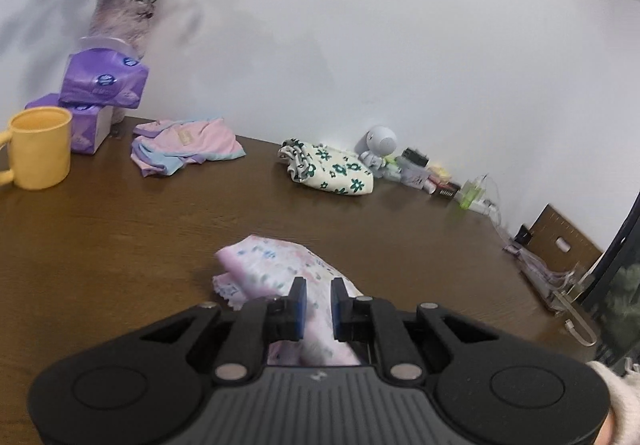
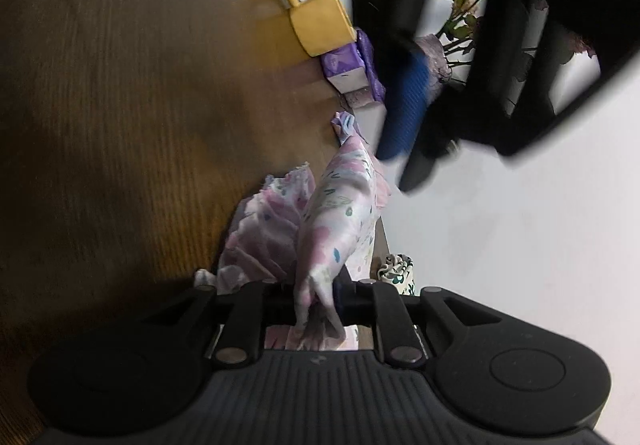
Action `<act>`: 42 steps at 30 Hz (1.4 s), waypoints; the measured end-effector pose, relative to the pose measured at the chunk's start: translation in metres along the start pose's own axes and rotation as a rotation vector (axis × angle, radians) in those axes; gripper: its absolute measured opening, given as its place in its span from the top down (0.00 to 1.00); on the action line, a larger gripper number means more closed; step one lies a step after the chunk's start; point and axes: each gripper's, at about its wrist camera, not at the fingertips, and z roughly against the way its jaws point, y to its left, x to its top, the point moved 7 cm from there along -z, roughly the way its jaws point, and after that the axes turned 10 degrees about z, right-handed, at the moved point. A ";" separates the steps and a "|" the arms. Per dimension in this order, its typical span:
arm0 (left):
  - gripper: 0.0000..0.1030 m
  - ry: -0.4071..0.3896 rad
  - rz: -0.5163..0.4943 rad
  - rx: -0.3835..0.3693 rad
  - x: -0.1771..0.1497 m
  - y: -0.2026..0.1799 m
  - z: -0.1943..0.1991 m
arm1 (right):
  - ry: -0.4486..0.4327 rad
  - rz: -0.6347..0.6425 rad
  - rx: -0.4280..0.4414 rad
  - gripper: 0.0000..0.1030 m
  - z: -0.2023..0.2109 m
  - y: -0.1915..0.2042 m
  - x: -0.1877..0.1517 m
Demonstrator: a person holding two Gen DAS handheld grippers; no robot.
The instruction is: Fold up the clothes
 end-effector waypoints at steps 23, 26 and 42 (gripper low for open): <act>0.92 0.101 0.045 0.106 -0.025 0.016 -0.042 | -0.063 -0.641 0.312 0.59 0.029 -0.065 -0.106; 0.92 0.098 0.043 0.119 -0.027 0.016 -0.041 | -0.078 -0.841 0.362 0.59 0.026 -0.079 -0.123; 0.91 0.086 0.012 0.166 -0.031 0.009 -0.041 | -0.085 -1.362 0.578 0.74 -0.035 -0.077 -0.162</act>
